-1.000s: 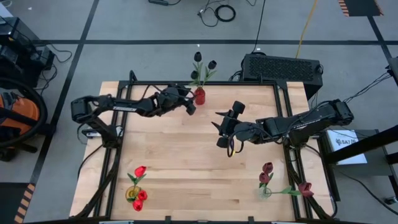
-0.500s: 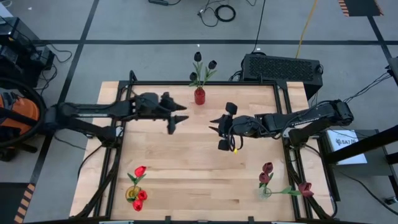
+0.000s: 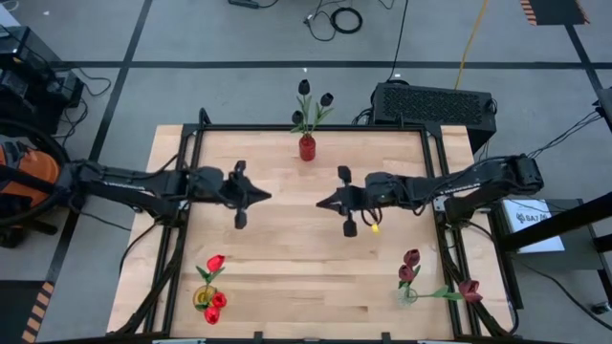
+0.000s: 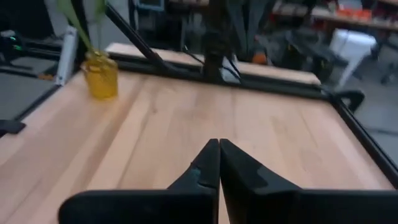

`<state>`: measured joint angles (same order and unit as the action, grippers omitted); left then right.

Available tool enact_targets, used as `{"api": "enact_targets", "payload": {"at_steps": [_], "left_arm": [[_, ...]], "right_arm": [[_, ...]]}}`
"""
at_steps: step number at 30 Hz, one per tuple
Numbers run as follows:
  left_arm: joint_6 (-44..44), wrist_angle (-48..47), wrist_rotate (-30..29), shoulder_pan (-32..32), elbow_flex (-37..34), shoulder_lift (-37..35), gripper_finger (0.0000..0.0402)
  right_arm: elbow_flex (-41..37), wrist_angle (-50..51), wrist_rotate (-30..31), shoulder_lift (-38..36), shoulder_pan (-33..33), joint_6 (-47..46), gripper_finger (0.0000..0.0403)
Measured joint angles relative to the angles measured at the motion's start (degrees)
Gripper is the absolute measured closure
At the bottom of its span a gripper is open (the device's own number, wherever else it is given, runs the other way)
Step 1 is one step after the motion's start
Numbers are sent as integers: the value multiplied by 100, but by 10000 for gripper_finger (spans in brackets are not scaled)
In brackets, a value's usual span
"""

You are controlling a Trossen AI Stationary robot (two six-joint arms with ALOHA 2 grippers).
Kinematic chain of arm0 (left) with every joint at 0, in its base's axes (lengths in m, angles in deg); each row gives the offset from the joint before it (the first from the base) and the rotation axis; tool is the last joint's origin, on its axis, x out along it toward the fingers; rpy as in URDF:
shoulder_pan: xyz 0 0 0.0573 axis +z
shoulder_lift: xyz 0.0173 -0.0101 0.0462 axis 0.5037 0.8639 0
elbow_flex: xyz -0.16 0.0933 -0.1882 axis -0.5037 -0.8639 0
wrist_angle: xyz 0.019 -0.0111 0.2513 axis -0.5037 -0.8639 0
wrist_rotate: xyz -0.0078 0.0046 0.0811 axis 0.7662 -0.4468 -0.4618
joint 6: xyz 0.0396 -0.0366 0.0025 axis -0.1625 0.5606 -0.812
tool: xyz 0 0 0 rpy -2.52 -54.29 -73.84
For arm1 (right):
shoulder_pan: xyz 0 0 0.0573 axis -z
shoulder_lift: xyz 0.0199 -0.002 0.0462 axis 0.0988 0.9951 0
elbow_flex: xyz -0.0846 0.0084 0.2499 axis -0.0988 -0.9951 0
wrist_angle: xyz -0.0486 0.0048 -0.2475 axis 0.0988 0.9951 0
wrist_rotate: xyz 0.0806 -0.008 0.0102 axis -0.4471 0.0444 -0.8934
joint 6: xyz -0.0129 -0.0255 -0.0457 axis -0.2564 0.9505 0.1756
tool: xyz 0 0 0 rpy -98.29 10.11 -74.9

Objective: Sort flowers into vase by color
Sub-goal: Return to Home Position

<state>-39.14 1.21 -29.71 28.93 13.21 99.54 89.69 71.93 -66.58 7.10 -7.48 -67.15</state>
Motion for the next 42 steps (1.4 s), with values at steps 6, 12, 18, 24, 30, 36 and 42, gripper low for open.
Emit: {"api": "enact_targets", "payload": {"at_steps": [6,12,18,24,30,36,42], "left_arm": [[-20,958,-24,-329,-858,-228,392],[-297,2431,-197,-401,-1727,-254,392],[-255,3295,-199,-414,-2452,-253,392],[-339,4385,-217,-387,-3108,-253,392],[-291,4776,-282,-268,-3573,-260,392],[-295,5168,-306,-184,-3861,-262,392],[-298,5115,-308,-165,-3861,-264,392]], "right_arm": [[-818,-1522,-56,0,9,116,402],[-1362,-2114,-60,0,12,148,402],[-1600,-2201,-59,2,12,113,402],[-1859,-2742,-59,126,12,3,402],[-1916,-3091,-72,611,12,-95,403],[-1917,-3227,-74,994,83,-164,403],[-2272,-3377,-72,964,112,-246,403]]}}
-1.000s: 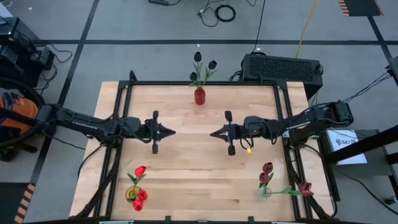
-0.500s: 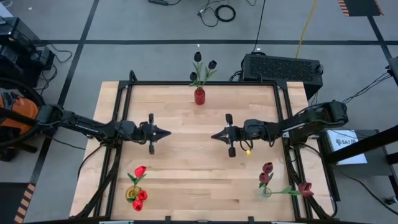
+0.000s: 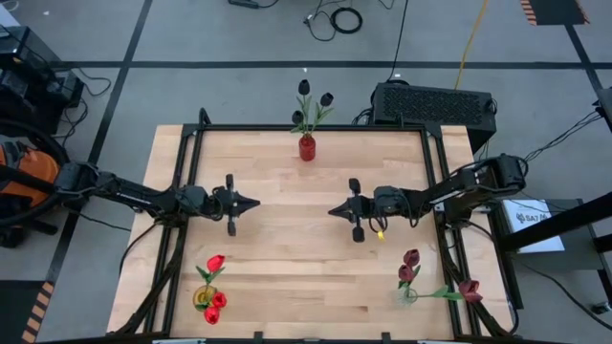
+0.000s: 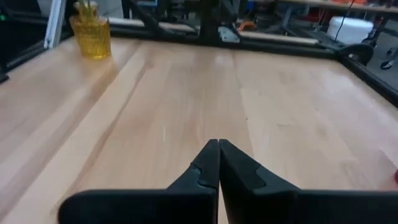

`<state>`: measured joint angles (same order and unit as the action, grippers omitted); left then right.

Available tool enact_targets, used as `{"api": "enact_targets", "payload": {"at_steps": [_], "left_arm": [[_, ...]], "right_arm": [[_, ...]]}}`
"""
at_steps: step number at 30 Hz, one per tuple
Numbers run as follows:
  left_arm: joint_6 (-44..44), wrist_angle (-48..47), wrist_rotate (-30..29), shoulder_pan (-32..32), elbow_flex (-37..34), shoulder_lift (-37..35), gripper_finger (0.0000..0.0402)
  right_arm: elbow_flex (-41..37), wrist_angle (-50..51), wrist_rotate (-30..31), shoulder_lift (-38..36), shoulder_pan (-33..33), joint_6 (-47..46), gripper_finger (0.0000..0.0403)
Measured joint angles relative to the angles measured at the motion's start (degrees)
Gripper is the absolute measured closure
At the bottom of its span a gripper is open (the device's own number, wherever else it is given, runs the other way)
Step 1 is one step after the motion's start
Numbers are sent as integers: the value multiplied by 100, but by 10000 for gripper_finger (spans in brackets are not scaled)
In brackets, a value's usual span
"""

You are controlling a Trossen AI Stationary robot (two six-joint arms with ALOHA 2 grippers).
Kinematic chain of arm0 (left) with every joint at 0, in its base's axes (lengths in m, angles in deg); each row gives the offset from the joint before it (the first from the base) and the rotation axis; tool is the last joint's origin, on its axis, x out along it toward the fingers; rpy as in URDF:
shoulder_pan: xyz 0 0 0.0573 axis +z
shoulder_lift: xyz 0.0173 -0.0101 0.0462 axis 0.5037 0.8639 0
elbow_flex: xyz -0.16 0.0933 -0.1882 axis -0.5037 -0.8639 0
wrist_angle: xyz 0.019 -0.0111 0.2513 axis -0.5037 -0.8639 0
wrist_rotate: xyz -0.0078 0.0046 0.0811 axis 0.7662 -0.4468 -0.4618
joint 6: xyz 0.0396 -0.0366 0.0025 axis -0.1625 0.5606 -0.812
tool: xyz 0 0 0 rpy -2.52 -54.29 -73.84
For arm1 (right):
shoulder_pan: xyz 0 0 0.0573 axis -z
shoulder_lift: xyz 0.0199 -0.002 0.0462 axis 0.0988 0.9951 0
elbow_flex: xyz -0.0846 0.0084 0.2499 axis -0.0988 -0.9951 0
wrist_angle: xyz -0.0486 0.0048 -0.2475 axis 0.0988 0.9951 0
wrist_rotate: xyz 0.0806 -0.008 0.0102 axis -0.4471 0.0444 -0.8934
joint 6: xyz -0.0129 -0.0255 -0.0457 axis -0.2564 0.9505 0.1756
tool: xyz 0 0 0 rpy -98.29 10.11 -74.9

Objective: Sort flowers into vase by color
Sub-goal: Return to Home Position

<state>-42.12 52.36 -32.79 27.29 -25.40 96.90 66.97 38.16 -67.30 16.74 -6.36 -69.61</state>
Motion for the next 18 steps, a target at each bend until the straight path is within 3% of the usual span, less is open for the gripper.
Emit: {"api": "enact_targets", "payload": {"at_steps": [8,18], "left_arm": [[-58,-2,-45,0,-2,-18,391],[-68,-112,-67,0,-6,-247,391]], "right_arm": [[-631,-566,11,-193,0,-213,403],[-1285,-575,2,-949,-1,-517,403]]}}
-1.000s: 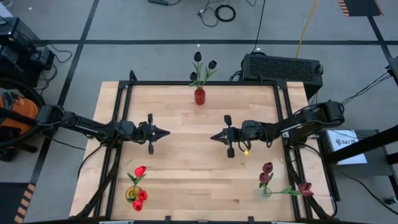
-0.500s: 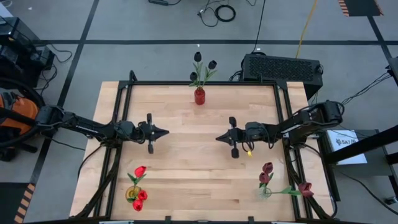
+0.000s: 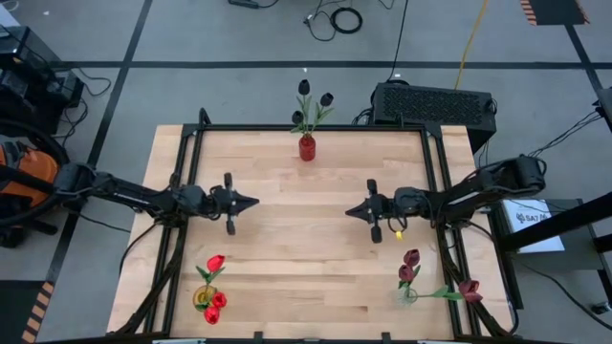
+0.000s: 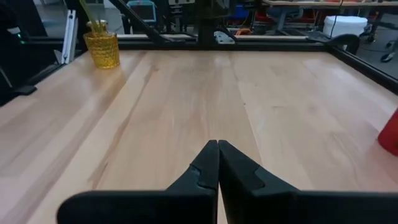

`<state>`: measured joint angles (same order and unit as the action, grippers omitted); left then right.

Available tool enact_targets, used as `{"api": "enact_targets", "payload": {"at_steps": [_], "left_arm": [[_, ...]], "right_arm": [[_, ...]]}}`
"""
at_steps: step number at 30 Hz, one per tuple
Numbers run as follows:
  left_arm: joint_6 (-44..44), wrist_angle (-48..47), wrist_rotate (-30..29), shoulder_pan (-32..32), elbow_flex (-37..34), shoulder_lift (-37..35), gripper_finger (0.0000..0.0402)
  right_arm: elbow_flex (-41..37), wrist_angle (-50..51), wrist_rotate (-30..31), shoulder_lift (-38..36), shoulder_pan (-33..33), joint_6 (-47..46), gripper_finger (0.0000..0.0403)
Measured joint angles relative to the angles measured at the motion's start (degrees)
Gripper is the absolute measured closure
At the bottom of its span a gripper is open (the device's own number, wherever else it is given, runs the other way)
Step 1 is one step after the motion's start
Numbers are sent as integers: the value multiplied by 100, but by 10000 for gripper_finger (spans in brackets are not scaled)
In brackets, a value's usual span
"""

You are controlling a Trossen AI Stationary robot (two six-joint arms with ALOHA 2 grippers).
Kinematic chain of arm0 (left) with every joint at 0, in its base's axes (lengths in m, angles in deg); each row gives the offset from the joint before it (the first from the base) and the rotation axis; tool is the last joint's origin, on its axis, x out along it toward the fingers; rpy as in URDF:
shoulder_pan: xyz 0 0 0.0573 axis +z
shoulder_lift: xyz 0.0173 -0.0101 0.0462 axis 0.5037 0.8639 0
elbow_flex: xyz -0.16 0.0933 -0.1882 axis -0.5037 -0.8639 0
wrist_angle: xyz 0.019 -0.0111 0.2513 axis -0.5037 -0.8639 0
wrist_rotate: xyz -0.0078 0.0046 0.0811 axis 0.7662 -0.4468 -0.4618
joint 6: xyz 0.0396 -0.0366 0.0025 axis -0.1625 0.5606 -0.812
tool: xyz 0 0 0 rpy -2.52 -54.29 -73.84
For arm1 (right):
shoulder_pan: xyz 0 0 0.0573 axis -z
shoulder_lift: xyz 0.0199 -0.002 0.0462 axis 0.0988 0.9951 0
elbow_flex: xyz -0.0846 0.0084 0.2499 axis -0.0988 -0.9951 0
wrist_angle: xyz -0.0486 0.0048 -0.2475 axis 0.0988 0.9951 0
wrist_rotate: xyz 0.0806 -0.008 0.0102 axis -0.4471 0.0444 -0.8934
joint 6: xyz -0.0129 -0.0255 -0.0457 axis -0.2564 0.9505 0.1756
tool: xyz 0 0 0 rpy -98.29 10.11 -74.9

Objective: Sort flowers into vase by color
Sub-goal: Return to Home Position

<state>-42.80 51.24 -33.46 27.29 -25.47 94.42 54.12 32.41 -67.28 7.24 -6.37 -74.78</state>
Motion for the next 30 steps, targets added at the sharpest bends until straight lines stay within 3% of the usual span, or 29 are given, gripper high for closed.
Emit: {"api": "enact_targets", "payload": {"at_steps": [19,30], "left_arm": [[-126,-271,-150,0,-4,-266,391],[-259,-326,-148,0,-7,-643,392]], "right_arm": [[-863,212,-80,-1080,-14,-536,403],[-966,1044,-157,-1791,-14,-705,403]]}}
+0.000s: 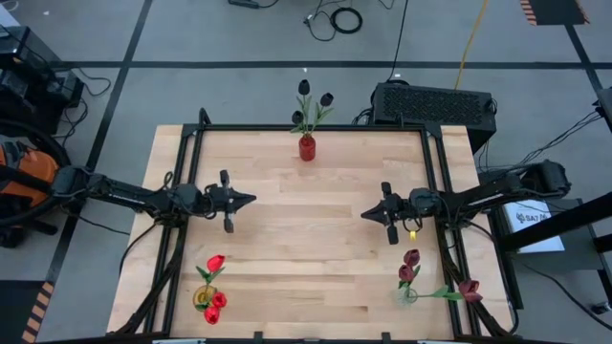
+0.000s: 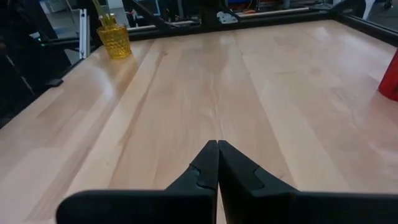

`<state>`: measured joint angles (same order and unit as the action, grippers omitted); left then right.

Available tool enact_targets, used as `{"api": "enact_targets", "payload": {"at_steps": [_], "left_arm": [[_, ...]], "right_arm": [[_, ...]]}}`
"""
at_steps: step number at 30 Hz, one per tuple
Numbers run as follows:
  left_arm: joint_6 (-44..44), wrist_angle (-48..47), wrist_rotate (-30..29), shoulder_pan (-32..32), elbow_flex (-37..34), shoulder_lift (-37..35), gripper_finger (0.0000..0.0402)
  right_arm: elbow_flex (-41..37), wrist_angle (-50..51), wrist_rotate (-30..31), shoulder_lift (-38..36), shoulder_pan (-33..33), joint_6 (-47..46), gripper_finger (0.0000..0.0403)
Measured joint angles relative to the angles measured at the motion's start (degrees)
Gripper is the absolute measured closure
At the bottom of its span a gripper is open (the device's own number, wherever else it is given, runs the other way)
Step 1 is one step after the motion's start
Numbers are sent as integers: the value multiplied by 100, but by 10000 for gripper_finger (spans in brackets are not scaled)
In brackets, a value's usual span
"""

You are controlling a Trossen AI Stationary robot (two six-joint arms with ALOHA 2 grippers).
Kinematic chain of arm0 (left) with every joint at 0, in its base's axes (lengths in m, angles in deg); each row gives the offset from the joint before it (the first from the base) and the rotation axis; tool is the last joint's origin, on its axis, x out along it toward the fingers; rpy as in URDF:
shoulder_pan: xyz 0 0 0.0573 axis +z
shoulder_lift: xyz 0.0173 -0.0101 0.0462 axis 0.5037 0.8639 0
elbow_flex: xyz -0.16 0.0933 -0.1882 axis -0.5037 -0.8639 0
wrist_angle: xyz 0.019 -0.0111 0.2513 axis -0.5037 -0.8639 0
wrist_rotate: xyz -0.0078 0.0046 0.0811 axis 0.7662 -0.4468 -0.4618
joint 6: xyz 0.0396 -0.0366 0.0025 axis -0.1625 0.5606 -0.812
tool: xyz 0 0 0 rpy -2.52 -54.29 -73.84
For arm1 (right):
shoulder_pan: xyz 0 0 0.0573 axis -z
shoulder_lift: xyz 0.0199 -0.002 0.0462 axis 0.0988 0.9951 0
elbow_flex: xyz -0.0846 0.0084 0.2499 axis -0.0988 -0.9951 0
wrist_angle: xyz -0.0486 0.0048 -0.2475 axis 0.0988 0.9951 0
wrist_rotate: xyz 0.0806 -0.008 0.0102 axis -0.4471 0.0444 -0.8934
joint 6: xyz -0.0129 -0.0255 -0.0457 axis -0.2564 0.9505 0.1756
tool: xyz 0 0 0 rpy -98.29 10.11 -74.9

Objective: Sort flowers into vase by color
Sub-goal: Return to Home Position

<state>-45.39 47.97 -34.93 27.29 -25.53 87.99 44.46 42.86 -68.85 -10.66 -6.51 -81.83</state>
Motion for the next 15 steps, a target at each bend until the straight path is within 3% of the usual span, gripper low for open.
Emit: {"api": "enact_targets", "payload": {"at_steps": [7,15], "left_arm": [[-14,-286,24,0,0,-581,392],[-11,-1376,24,0,0,-1862,392]], "right_arm": [[1,631,-66,-780,0,44,403],[4,1560,-156,-1881,0,101,403]]}}
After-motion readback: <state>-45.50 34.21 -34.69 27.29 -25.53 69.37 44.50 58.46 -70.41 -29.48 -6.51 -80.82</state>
